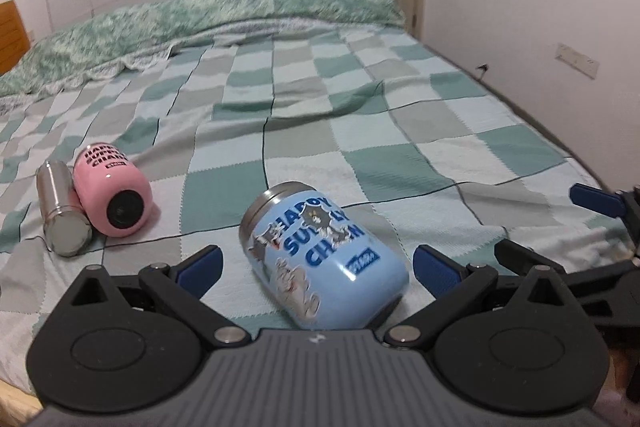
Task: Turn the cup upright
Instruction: 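Lower the light-blue cup onto the bed and open the right gripper, then grasp the lying light-blue cup with the left gripper, then lift the light-blue cup with the left gripper and rotate it rim up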
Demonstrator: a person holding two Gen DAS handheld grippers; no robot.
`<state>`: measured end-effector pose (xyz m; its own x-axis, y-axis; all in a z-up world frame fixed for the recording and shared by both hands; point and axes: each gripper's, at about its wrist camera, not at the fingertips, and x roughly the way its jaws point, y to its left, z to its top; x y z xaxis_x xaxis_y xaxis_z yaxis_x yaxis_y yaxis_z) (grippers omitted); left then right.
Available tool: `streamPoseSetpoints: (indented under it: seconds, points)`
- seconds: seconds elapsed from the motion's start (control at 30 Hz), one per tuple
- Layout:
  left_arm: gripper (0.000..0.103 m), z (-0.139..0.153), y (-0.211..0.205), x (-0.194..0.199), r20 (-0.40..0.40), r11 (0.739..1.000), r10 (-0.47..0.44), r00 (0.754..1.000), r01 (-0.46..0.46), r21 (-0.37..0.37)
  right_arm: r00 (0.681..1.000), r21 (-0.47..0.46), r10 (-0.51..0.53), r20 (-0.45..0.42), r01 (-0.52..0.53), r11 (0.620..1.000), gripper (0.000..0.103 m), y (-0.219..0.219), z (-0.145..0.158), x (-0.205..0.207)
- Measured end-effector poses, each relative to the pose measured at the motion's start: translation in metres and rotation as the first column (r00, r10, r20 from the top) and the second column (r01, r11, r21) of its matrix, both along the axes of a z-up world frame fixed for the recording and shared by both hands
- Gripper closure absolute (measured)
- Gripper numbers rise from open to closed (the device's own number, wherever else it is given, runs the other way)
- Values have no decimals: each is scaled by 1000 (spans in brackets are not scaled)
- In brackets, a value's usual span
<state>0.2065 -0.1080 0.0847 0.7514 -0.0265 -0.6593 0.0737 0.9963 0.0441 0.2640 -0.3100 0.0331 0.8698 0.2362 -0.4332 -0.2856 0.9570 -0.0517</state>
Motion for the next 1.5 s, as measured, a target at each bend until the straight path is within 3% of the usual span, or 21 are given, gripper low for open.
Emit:
streamPoseSetpoints:
  seconds: [0.2,0.47,0.67,0.83,0.93,1.17,1.3,1.43,1.5]
  points:
    - [0,-12,-11,36,-52,995,88,995,-86,41,1000,29,-12,-8,12,1000,0,-2,-9,30]
    - [0,-33,-18,68,-119,990,102,988,-89,112,1000,59,-30,-10,30,998,0,-8,-25,53]
    - [0,-35,-11,71,-147,991,-24,989,43,130,1000,83,-7,-14,8,996,0,-8,-31,59]
    - [5,-32,-7,65,-177,968,-150,973,181,172,1000,90,18,-13,-16,996,0,-4,-32,58]
    - [5,-32,-7,65,-199,960,-175,964,212,182,1000,96,24,-18,-22,995,0,-3,-33,57]
    - [1,-35,0,83,-222,992,-36,974,62,110,999,112,31,-14,-29,993,0,1,-32,58]
    - [1,-37,11,101,-269,998,51,962,-40,46,999,112,31,-14,-29,993,0,2,-32,57]
    - [14,-44,24,111,-340,994,55,939,-83,-70,1000,116,23,-15,-22,993,0,1,-32,57]
    - [14,-42,23,106,-325,995,50,944,-76,-66,1000,119,22,-13,-20,993,0,0,-31,56]
